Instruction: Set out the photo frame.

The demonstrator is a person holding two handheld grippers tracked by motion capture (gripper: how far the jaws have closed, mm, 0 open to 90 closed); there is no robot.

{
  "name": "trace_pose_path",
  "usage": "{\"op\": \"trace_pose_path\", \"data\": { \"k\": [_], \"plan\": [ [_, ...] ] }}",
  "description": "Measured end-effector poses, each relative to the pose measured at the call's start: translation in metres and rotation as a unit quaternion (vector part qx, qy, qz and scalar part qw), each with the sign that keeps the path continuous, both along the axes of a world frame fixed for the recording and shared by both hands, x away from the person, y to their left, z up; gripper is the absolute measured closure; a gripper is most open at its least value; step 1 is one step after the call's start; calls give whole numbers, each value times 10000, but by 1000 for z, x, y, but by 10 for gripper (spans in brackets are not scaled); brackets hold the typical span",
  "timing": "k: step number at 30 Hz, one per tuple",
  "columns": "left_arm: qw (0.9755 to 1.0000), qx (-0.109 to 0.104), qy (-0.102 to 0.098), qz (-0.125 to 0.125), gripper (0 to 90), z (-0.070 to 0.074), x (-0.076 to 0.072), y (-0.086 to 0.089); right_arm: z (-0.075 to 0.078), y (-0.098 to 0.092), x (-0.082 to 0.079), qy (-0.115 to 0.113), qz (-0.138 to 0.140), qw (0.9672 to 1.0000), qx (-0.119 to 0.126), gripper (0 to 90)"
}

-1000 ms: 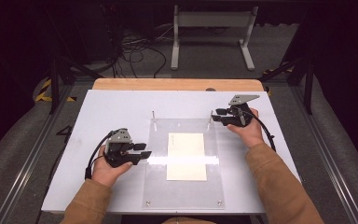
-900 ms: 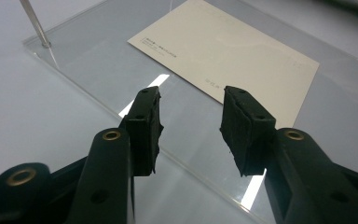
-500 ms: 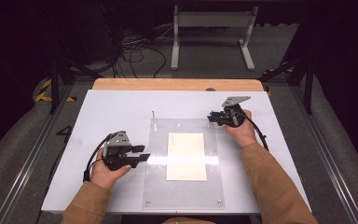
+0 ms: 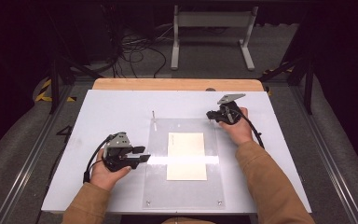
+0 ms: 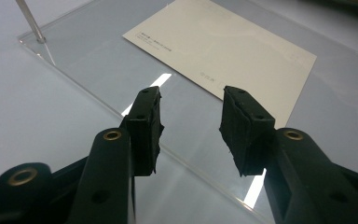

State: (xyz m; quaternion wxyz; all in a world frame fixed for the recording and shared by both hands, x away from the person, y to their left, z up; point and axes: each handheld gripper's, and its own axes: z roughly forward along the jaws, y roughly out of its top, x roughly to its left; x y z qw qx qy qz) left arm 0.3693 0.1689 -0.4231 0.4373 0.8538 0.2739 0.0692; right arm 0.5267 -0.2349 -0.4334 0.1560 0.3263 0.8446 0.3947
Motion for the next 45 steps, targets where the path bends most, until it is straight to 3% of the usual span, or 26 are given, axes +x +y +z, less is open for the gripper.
{"op": "trace_pose_path", "data": {
  "k": [4,16,21,31,33,42,45],
  "plan": [
    [10000,-34,21,33,581,0,-2,2,2,0,4,234,-76,9997,27,848],
    [10000,-61,-34,52,590,0,-5,5,5,2,7,523,-345,9980,63,852],
    [9999,-117,7,70,594,1,-6,4,7,4,10,779,-614,9950,116,851],
    [9997,-162,-156,-136,583,8,-14,4,9,6,17,1098,-855,9901,182,850],
    [9994,-235,-159,-217,575,10,-17,4,10,6,18,1174,-891,9889,183,850],
    [9980,-83,-339,-528,480,17,-39,1,11,6,24,1374,-948,9857,228,850],
    [9971,-97,-363,-657,446,21,-47,0,12,6,26,1504,-1003,9833,231,848]
  ]
}}
